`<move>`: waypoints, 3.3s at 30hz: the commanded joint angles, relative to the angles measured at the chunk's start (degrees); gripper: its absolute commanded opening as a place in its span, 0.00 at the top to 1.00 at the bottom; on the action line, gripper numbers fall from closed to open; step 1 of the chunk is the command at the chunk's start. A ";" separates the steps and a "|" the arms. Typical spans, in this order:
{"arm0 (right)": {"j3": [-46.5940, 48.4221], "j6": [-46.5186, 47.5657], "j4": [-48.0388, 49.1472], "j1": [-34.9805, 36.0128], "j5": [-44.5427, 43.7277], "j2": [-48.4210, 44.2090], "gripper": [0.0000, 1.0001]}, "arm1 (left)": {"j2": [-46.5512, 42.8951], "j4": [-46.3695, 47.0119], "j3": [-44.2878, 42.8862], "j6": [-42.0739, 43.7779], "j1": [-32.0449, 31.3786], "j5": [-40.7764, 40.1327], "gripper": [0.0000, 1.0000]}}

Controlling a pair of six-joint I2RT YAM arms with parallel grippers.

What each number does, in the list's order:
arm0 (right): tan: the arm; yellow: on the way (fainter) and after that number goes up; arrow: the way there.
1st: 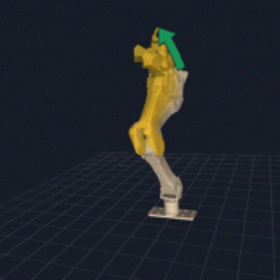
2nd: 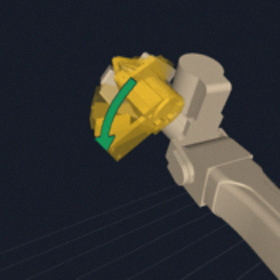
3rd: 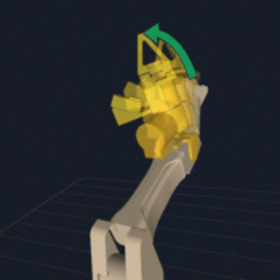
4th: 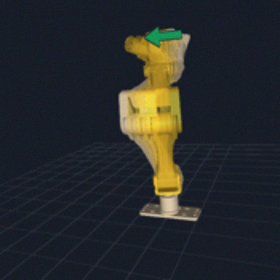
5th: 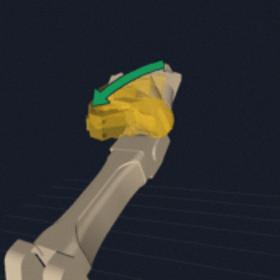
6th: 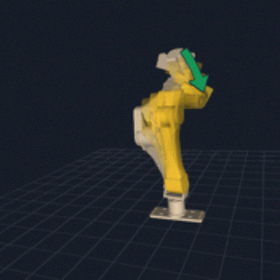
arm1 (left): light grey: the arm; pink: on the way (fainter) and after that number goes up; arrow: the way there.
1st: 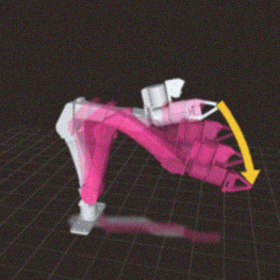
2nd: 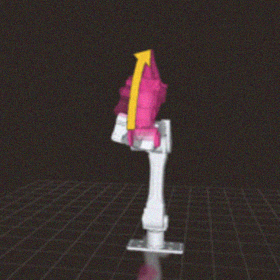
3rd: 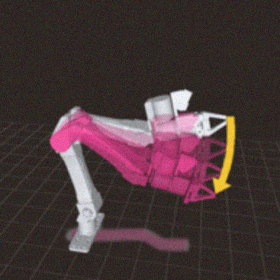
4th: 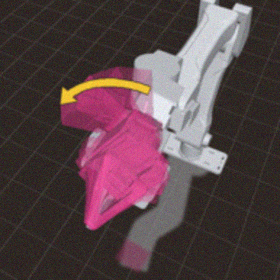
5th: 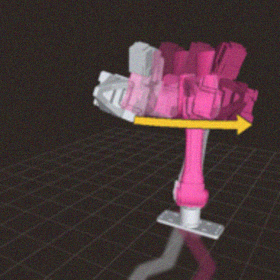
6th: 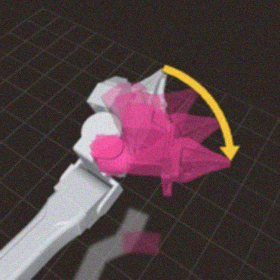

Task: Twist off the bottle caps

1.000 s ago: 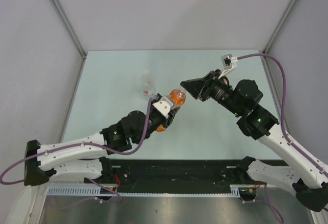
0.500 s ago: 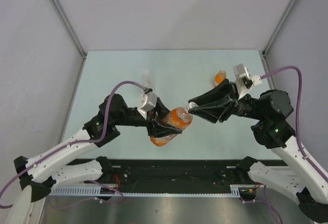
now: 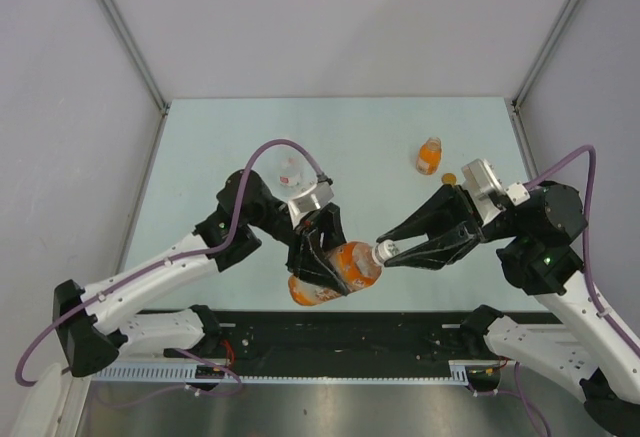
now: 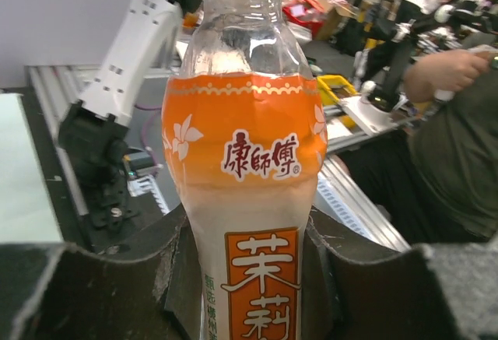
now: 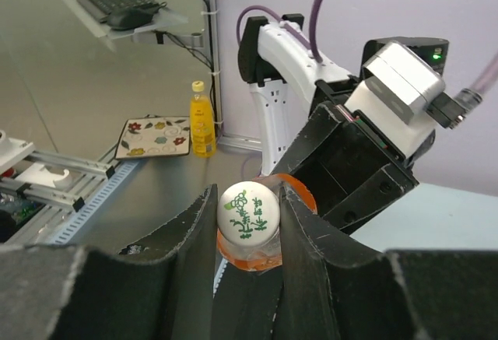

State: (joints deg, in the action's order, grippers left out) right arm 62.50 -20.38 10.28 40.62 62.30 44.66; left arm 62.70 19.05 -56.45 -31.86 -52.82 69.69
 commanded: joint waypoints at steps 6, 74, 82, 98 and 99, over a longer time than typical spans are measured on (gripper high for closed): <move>0.43 4.38 -6.32 1.83 14.07 -1.33 1.00 | 0.85 17.34 -3.67 -8.13 0.17 5.28 1.00; -14.07 -9.76 -4.83 -19.44 -87.00 51.31 1.00 | -23.06 -25.20 8.54 18.94 7.55 -43.50 1.00; -13.81 -9.94 -4.13 -20.14 -86.12 54.39 0.96 | -23.06 -24.24 9.60 18.67 7.55 -43.94 1.00; -11.35 -11.61 -8.17 -20.49 -85.15 56.23 0.40 | -22.53 -24.06 10.22 18.23 7.47 -44.38 1.00; -11.35 -11.70 -8.35 -20.49 -85.42 56.23 0.39 | -22.44 -23.97 10.30 18.23 7.55 -44.55 1.00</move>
State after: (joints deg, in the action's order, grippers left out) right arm 49.98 -30.44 4.58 20.40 -22.68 100.14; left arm 40.23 -6.98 -46.50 -13.89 -45.56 25.80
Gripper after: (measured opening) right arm 0.596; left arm 0.448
